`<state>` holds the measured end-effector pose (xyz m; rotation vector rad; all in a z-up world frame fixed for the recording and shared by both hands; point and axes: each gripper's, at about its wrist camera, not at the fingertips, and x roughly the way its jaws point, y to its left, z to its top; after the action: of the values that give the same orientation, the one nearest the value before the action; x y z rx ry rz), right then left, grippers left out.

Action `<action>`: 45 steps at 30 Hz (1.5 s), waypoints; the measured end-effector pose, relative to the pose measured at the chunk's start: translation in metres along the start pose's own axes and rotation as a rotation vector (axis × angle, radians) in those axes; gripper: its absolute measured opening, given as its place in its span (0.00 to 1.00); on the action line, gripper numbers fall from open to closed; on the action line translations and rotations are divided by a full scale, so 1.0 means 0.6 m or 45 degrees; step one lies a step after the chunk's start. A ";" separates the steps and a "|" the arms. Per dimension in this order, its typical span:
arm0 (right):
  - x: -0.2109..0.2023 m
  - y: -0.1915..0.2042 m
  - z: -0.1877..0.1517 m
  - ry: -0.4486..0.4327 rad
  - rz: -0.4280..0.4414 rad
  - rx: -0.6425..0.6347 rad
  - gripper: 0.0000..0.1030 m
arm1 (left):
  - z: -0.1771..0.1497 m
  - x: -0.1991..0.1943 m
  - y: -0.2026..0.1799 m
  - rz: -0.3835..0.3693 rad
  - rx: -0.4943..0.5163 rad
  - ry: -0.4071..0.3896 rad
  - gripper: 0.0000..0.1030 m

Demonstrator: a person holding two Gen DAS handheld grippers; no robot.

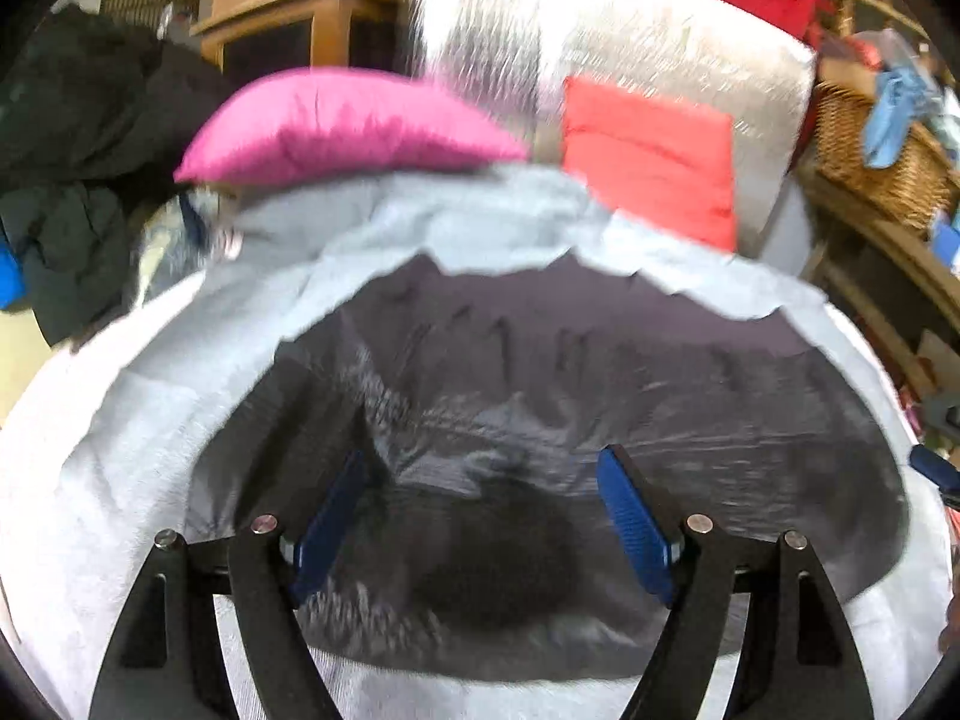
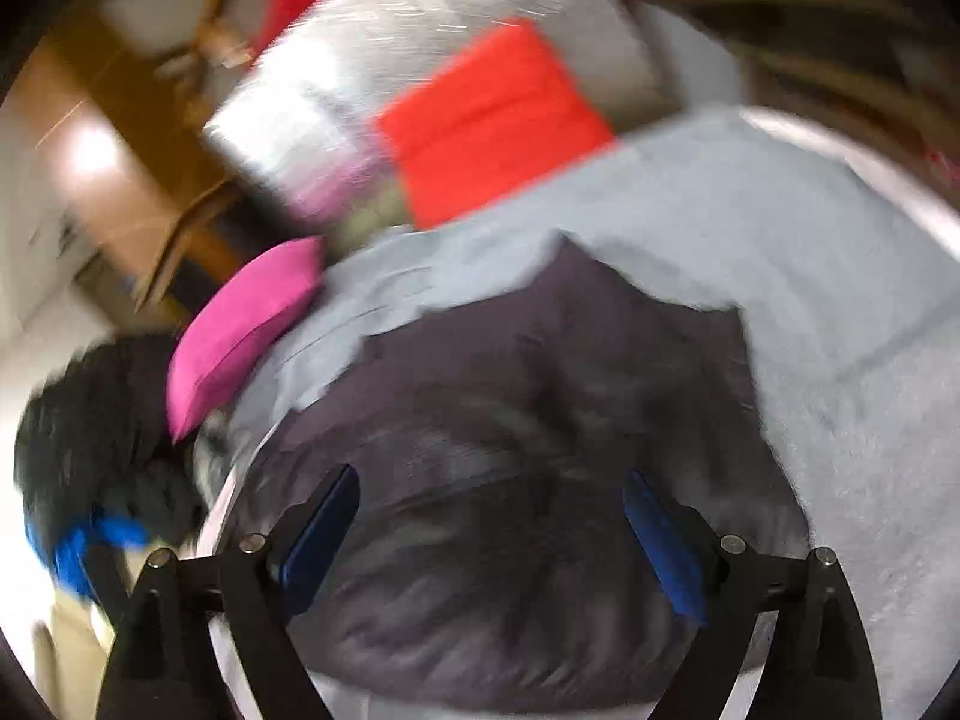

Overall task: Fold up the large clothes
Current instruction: 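Spread the jacket flat on the blanket with both tools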

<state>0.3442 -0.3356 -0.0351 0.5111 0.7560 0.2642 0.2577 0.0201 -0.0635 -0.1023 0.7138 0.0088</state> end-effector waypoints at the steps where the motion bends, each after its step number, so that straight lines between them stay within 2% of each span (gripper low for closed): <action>1: -0.010 0.018 -0.009 -0.009 0.009 -0.036 0.89 | -0.004 -0.013 -0.005 0.006 0.012 -0.038 0.78; 3: -0.020 0.063 -0.038 -0.048 -0.034 -0.169 0.89 | -0.018 -0.023 -0.015 0.042 0.030 -0.100 0.78; 5: -0.013 0.087 -0.070 -0.079 -0.106 -0.267 0.88 | -0.031 -0.012 -0.024 0.049 0.038 -0.093 0.78; 8: 0.033 0.078 -0.113 -0.033 -0.261 -0.338 0.84 | -0.061 0.045 -0.038 0.113 0.103 0.033 0.78; 10: 0.074 0.055 -0.139 0.050 -0.377 -0.359 0.74 | -0.080 0.082 -0.038 0.124 0.137 0.114 0.79; 13: 0.087 0.043 -0.154 0.044 -0.412 -0.397 0.74 | -0.086 0.094 -0.046 0.161 0.191 0.110 0.80; 19: 0.099 0.039 -0.147 0.070 -0.445 -0.388 0.74 | -0.071 0.102 -0.049 0.158 0.215 0.165 0.81; 21: 0.094 0.047 -0.144 0.077 -0.446 -0.371 0.74 | -0.056 0.084 -0.040 0.120 0.178 0.180 0.80; 22: 0.085 0.054 -0.142 0.092 -0.444 -0.364 0.74 | -0.050 0.075 -0.034 0.109 0.152 0.170 0.80; 24: 0.066 0.064 -0.129 0.087 -0.428 -0.362 0.74 | -0.039 0.043 -0.022 0.111 0.071 0.085 0.80; 26: 0.037 0.071 -0.109 0.010 -0.416 -0.357 0.75 | -0.025 0.020 -0.027 0.080 0.034 0.017 0.80; 30: 0.039 0.075 -0.046 -0.016 -0.381 -0.329 0.75 | -0.003 0.021 -0.085 -0.036 0.146 0.006 0.80; 33: 0.061 0.064 -0.012 -0.011 -0.426 -0.336 0.75 | -0.003 0.058 -0.124 -0.033 0.212 0.052 0.80; 34: 0.076 0.048 -0.001 0.009 -0.501 -0.326 0.75 | -0.008 0.080 -0.131 -0.013 0.214 0.104 0.80; 35: 0.091 0.029 0.002 0.047 -0.552 -0.312 0.75 | -0.014 0.106 -0.136 -0.007 0.213 0.177 0.80; 36: 0.118 0.001 0.003 0.134 -0.590 -0.279 0.75 | -0.020 0.122 -0.137 -0.005 0.211 0.220 0.82; 38: 0.142 -0.030 -0.001 0.197 -0.564 -0.262 0.79 | -0.025 0.135 -0.137 0.011 0.201 0.224 0.82; 41: 0.146 -0.031 -0.003 0.181 -0.573 -0.279 0.79 | -0.024 0.138 -0.144 0.034 0.218 0.234 0.82; 45: 0.140 -0.028 -0.002 0.174 -0.562 -0.248 0.80 | -0.013 0.132 -0.141 0.005 0.191 0.247 0.82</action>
<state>0.4033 -0.3157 -0.0938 0.1345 0.9434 -0.0401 0.3159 -0.0668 -0.1135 0.0429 0.9055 -0.0514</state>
